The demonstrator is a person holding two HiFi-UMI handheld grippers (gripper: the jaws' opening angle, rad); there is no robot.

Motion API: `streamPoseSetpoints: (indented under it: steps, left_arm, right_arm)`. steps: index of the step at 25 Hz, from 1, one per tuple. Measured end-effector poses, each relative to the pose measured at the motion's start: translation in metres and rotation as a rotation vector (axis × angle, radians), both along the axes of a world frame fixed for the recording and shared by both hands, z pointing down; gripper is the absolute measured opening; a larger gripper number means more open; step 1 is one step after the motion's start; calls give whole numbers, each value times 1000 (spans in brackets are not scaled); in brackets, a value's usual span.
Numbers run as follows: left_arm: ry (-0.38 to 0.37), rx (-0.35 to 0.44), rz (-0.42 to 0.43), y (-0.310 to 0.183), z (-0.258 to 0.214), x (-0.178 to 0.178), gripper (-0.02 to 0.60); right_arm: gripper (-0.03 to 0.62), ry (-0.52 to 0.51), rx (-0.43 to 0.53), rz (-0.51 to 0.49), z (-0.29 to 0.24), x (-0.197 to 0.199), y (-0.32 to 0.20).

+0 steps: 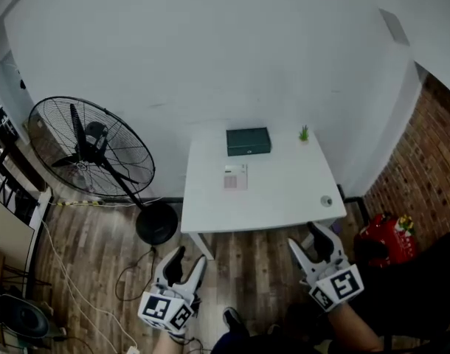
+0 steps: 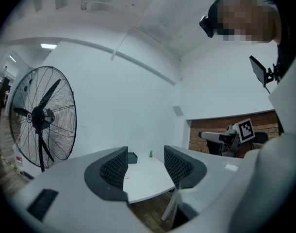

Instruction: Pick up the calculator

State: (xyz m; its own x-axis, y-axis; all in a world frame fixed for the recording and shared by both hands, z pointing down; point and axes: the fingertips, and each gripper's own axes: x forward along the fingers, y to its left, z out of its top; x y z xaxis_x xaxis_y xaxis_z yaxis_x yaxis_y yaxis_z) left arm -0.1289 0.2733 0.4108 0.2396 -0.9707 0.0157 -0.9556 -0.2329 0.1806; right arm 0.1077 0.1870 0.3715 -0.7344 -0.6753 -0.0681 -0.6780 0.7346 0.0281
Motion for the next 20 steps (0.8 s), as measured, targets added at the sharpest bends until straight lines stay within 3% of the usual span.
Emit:
streamPoseSetpoints:
  steps: [9,20]
  left_arm:
    - [52,-13,62,-30,33,-89,222]
    - [190,-54,142,-83,54,-103,221]
  right_arm:
    - [230,18,-11,84,4,-64,-28]
    - [222,15,-32,130,8,-73,-62]
